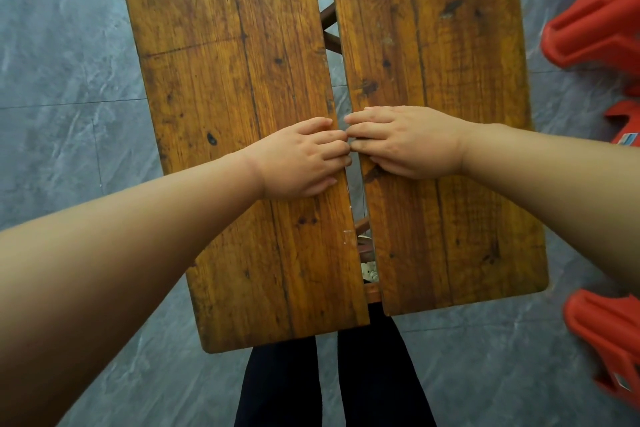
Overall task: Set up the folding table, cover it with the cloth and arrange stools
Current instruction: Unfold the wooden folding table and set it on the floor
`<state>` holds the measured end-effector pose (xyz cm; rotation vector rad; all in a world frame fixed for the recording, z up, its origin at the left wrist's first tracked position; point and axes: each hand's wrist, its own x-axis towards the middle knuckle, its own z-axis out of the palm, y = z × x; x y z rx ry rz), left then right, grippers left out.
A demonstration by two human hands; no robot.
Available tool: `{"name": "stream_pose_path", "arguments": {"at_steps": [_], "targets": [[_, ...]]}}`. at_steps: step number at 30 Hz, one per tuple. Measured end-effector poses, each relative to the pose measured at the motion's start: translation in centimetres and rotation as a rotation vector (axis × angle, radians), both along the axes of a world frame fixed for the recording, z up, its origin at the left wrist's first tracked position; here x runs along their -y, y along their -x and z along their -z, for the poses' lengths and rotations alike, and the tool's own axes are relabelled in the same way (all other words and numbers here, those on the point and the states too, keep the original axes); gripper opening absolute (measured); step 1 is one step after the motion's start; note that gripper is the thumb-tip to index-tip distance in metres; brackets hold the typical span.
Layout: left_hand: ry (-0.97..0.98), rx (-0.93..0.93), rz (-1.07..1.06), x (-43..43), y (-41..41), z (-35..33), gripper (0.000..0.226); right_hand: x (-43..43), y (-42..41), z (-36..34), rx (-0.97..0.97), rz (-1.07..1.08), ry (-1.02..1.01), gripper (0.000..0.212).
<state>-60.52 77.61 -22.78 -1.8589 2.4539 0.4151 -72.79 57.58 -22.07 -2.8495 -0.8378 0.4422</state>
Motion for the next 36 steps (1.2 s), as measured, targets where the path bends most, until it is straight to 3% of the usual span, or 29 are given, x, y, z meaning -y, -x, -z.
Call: {"name": "stream_pose_path", "arguments": {"at_steps": [14,16,19,22,31,36], "targets": [[-0.079,0.122,-0.063,-1.3,1.5,-0.3,0.052,-1.1,1.4,-0.3,-0.087,0.186,-0.072,0.047],[-0.123,0.108,-0.108,-2.4,1.3,-0.3,0.055,-1.0,2.1,-0.7,-0.113,0.265,-0.107,0.048],[-0.246,0.104,-0.188,-5.2,0.7,0.1,0.065,-0.6,3.7,-0.5,-0.127,0.212,-0.057,0.048],[-0.273,0.094,-0.224,-6.5,1.1,0.4,0.068,-1.2,5.3,0.2,-0.106,0.163,0.014,0.049],[-0.324,0.071,-0.333,-6.5,2.6,-0.1,0.068,-2.9,6.2,0.3,-0.146,0.292,0.055,0.052],[-0.410,-0.004,-0.557,-6.5,4.7,-1.0,0.070,-3.3,6.6,-0.7,-0.185,0.428,0.059,0.055]]}}
